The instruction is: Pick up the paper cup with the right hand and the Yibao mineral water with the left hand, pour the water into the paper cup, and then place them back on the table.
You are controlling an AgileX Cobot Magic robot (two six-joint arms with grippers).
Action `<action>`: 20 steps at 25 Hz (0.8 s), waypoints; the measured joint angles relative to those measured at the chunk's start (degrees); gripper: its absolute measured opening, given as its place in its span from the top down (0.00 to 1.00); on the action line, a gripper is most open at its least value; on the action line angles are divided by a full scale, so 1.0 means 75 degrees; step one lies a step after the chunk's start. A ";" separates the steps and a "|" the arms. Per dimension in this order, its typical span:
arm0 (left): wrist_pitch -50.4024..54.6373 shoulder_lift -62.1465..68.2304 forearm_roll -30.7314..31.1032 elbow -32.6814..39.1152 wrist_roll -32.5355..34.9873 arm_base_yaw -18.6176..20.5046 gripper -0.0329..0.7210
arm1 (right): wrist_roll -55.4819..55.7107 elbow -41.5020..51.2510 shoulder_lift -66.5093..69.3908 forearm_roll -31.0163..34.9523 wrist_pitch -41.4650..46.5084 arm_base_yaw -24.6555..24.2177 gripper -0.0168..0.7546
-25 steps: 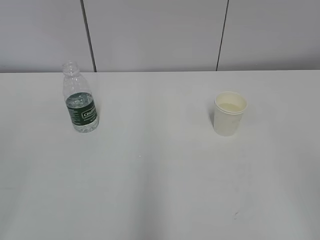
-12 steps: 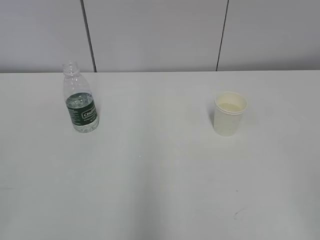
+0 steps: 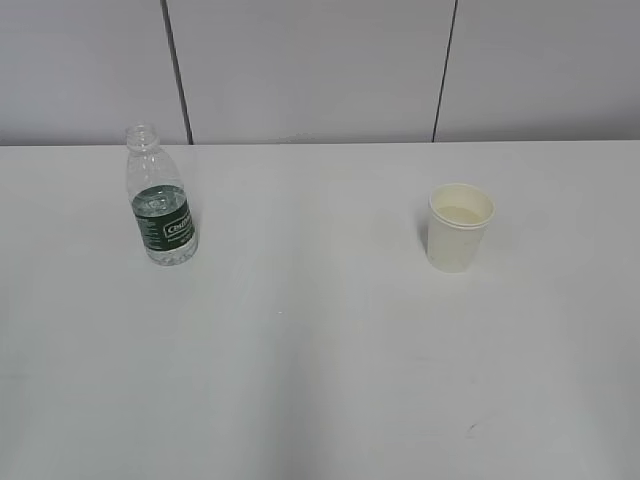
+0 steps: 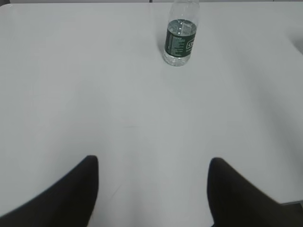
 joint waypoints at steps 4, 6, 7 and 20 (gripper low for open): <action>-0.0016 0.0000 0.0000 0.0005 0.0008 0.0000 0.36 | -0.0002 0.0007 0.0000 0.0000 -0.0037 0.0000 0.22; -0.0016 0.0000 0.0000 0.0005 0.0008 0.0000 0.36 | -0.0016 0.0007 0.0000 0.0000 -0.0040 0.0000 0.22; -0.0016 0.0000 0.0000 0.0005 0.0008 0.0000 0.36 | -0.0016 0.0007 0.0000 0.0000 -0.0054 0.0000 0.22; -0.0016 0.0000 -0.0158 0.0005 0.0008 0.0000 0.38 | -0.0017 0.0007 0.0000 -0.0102 -0.0070 0.0000 0.22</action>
